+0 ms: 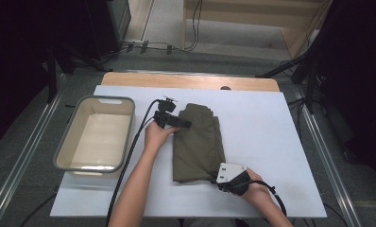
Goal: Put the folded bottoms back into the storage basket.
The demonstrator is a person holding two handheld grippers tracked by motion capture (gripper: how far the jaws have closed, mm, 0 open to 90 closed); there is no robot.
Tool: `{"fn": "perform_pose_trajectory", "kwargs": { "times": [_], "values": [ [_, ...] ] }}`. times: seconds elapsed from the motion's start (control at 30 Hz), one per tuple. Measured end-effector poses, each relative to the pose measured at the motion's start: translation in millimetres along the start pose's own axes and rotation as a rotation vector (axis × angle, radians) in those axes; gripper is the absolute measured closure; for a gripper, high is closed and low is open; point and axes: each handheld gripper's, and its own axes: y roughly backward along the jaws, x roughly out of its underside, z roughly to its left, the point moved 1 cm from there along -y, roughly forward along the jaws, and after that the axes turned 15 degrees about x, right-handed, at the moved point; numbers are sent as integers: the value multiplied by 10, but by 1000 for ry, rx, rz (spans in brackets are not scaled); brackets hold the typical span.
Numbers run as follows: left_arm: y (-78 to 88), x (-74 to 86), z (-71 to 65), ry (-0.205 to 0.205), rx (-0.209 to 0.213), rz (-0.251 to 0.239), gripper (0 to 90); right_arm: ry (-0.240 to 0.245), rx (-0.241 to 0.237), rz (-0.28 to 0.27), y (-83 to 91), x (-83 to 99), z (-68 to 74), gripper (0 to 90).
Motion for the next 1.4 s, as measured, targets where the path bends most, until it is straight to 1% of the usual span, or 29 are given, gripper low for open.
{"fn": "perform_pose_trajectory", "kwargs": {
  "times": [0.17,0.33,0.43,0.5,0.57,0.67,0.77,0.87,1.07,1.27,1.33,1.4],
  "values": [
    [-7,2,-2,-3,0,-1,394,-1,1,-1,-1,0,2,768],
    [-14,7,0,-5,11,1,446,1,-1,-1,-1,1,0,768],
    [-20,10,-4,-3,15,5,482,0,-1,0,0,1,1,768],
    [-23,16,3,7,28,-2,502,0,-1,0,0,1,0,768],
    [-23,20,7,10,32,-5,515,0,1,-2,-1,1,1,768],
    [-31,25,3,3,31,-2,546,-1,0,-2,-1,1,1,768],
    [-40,28,-10,-5,18,-3,561,-4,0,2,1,2,2,768],
    [-43,34,-8,-2,25,-5,575,-3,-1,0,-1,2,3,769],
    [-34,43,12,9,38,-10,666,-2,0,-1,-2,1,2,768],
    [-31,70,2,2,36,-26,733,-1,1,0,0,0,3,768],
    [-29,74,-2,6,36,-27,750,-1,1,2,2,-1,4,769],
    [-30,69,-13,0,30,-24,757,-3,1,1,0,0,4,769]
  ]
}}
